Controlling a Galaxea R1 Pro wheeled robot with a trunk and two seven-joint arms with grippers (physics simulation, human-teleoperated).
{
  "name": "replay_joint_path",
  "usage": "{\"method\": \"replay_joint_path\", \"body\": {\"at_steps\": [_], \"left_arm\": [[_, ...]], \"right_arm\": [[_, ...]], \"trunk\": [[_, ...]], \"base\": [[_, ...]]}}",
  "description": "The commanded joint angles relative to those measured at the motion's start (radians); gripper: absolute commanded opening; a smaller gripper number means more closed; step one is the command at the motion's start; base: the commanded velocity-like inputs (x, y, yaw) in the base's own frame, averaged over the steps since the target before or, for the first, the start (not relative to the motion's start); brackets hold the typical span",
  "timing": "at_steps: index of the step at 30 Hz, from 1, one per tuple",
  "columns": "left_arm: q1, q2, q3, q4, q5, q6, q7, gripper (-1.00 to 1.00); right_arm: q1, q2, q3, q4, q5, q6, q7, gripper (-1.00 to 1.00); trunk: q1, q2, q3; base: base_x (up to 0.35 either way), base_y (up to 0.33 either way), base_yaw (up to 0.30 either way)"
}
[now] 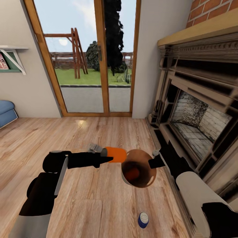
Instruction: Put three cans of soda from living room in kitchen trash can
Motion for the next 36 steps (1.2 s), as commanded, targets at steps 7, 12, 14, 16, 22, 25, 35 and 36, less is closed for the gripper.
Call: {"method": "replay_joint_path", "body": {"at_steps": [7, 12, 14, 16, 22, 25, 35, 36], "left_arm": [[-0.008, -0.006, 0.000, 0.001, -0.001, 0.000, -0.024, -1.00], [-0.007, -0.007, -0.001, 0.002, -0.009, 0.000, -0.025, -1.00], [-0.006, -0.006, -0.003, 0.007, -0.017, 0.000, -0.019, -1.00], [-0.006, -0.005, -0.004, 0.011, -0.020, 0.000, -0.010, -1.00], [-0.005, -0.003, -0.005, 0.035, -0.023, 0.000, 0.040, -1.00], [-0.005, -0.003, -0.024, 0.072, -0.023, 0.000, 0.106, -1.00], [-0.006, -0.008, -0.128, 0.151, -0.022, -0.021, 0.193, -1.00], [-0.006, -0.009, -0.135, 0.152, -0.022, -0.021, 0.199, -1.00]], "right_arm": [[0.000, 0.033, 0.007, 0.016, -0.025, 0.004, -0.061, -1.00], [-0.001, 0.076, 0.008, 0.015, -0.023, 0.004, -0.091, -1.00], [-0.002, 0.086, 0.011, 0.010, -0.022, 0.004, -0.094, -1.00], [-0.007, 0.090, 0.018, 0.008, -0.022, 0.004, -0.095, -1.00], [-0.022, 0.094, 0.026, 0.004, -0.023, 0.004, -0.095, -1.00], [-0.027, 0.095, 0.027, 0.003, -0.023, 0.004, -0.095, -1.00], [-0.029, 0.144, 0.032, 0.000, -0.022, 0.004, -0.095, -1.00], [-0.029, 0.148, 0.032, 0.000, -0.022, 0.004, -0.095, -1.00]], "trunk": [[0.000, 0.000, 0.000], [0.000, 0.000, 0.000], [0.000, 0.000, 0.000], [0.000, 0.000, 0.000], [0.000, 0.000, 0.000], [0.000, 0.000, 0.000], [0.000, 0.000, 0.000], [0.000, 0.000, 0.000]], "base": [[0.000, 0.000, 0.000], [0.000, 0.000, 0.000], [0.000, 0.000, 0.000], [0.000, 0.000, 0.000], [0.000, 0.000, 0.000], [0.000, 0.000, 0.000], [0.000, 0.000, 0.000], [0.000, 0.000, 0.000]]}}
